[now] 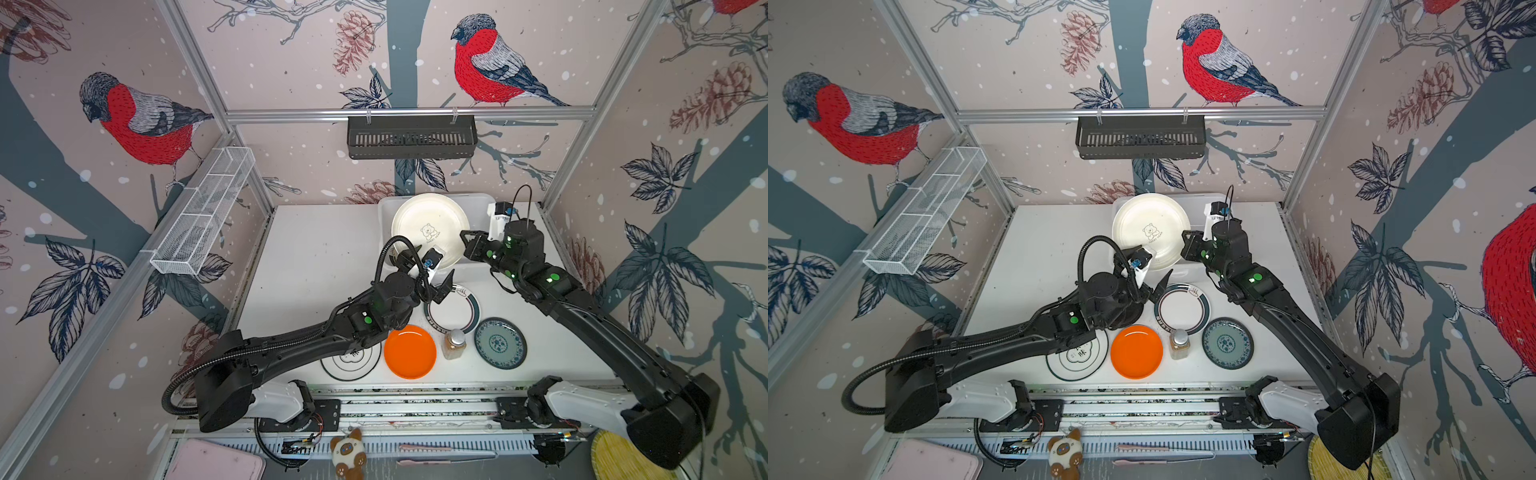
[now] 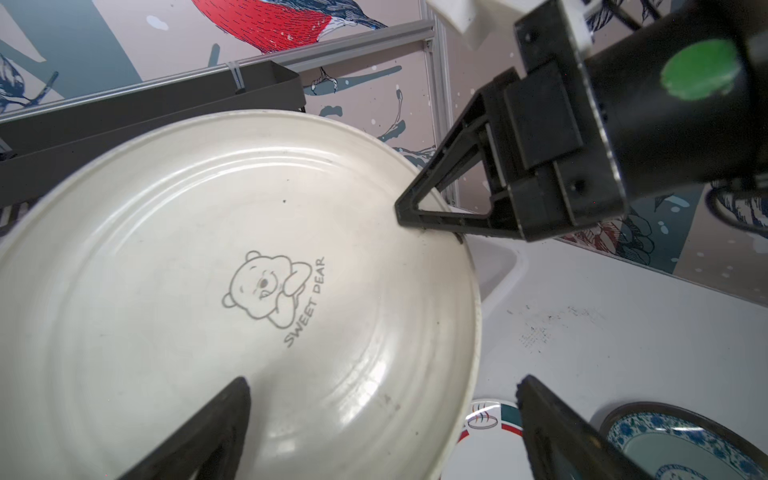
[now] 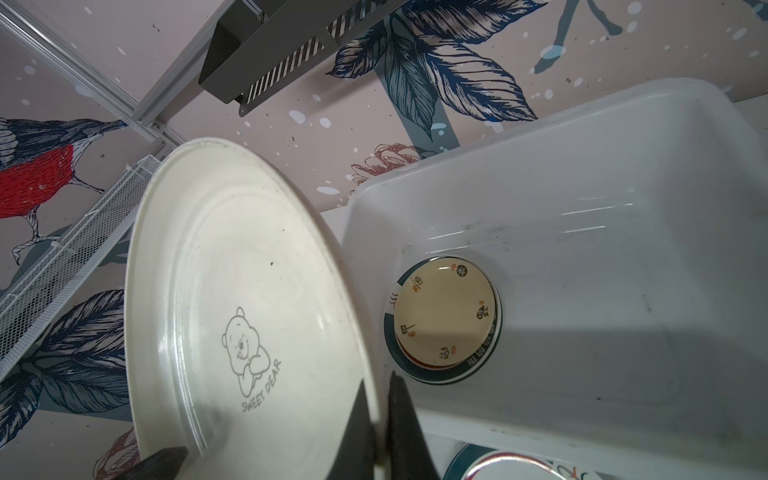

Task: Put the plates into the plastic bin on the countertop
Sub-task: 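Carry the Sweet Bear plate over the bin while the right gripper grasps its edge, then open the left gripper and draw it back while the right holds the plate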

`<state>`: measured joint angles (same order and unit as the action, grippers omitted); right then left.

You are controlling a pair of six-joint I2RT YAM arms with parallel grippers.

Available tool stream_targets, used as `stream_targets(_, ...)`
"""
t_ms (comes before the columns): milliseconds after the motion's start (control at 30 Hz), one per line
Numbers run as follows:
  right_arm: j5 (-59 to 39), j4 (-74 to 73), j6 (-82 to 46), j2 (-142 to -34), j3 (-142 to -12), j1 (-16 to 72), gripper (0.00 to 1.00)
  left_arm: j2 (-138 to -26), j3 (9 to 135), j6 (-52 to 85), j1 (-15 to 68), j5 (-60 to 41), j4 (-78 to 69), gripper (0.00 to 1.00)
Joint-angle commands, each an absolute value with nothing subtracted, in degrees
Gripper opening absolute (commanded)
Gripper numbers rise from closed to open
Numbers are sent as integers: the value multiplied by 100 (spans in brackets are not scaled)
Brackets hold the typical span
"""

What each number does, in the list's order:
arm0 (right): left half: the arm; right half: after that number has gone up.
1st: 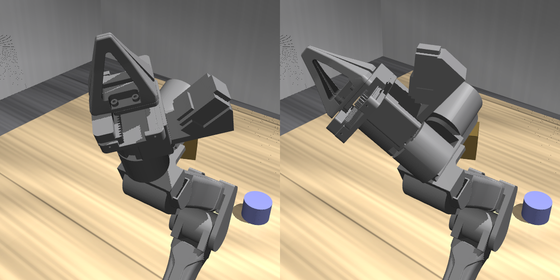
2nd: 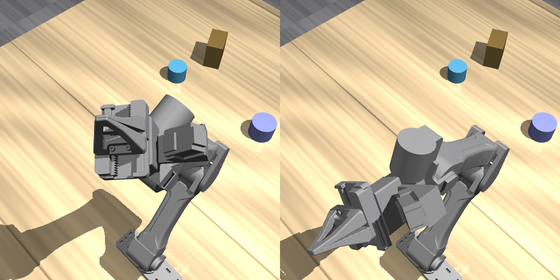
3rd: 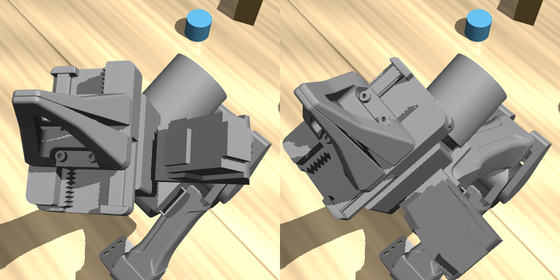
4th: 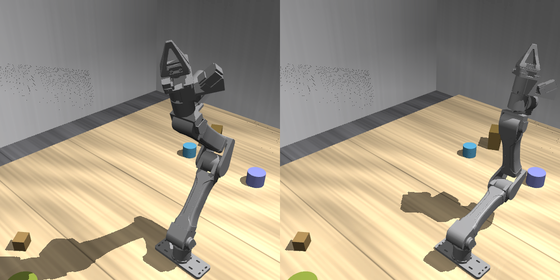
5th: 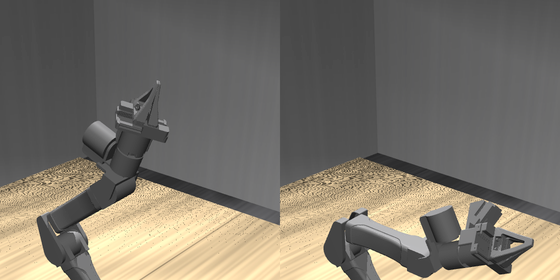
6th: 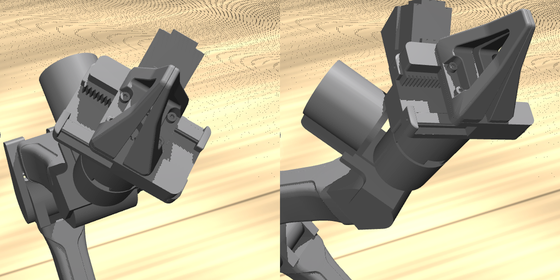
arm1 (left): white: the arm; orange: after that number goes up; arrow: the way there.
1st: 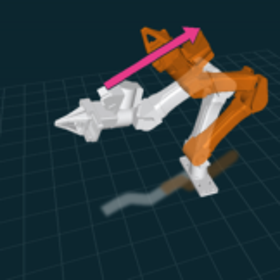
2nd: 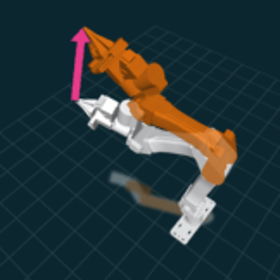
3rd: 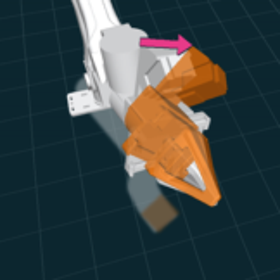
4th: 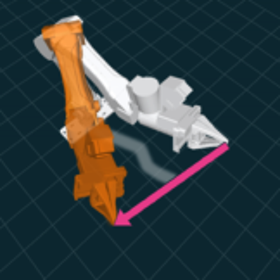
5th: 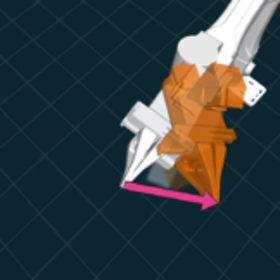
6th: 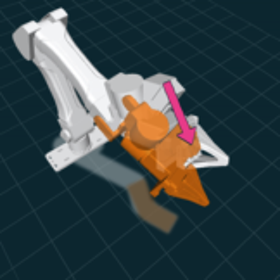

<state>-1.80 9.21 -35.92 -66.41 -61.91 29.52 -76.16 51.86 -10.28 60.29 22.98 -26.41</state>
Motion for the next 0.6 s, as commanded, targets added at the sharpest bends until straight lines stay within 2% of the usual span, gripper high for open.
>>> stream_targets(0, 64, 835, -3473, -6676, -6288, 2897, 0, -7495, 5159, -946, 6029, 2519, -2929, 99)
stream_targets(200, -115, 801, -2987, -7115, -6586, 2532, 0, -7134, 5082, -350, 5953, 2243, -2581, 99)
stream_targets(300, -216, 1219, -2637, -7703, -7173, 2370, 0, -6685, 4850, 89, 5695, 1719, -2494, 99)
stream_targets(433, -368, 1588, -2445, -8357, -7713, 2283, 0, -6250, 4650, 827, 4665, 454, -1992, 99)
stream_targets(567, -474, 1253, -2386, -8635, -7711, 2243, 0, -5846, 4416, 1240, 3779, -679, -1875, 98)
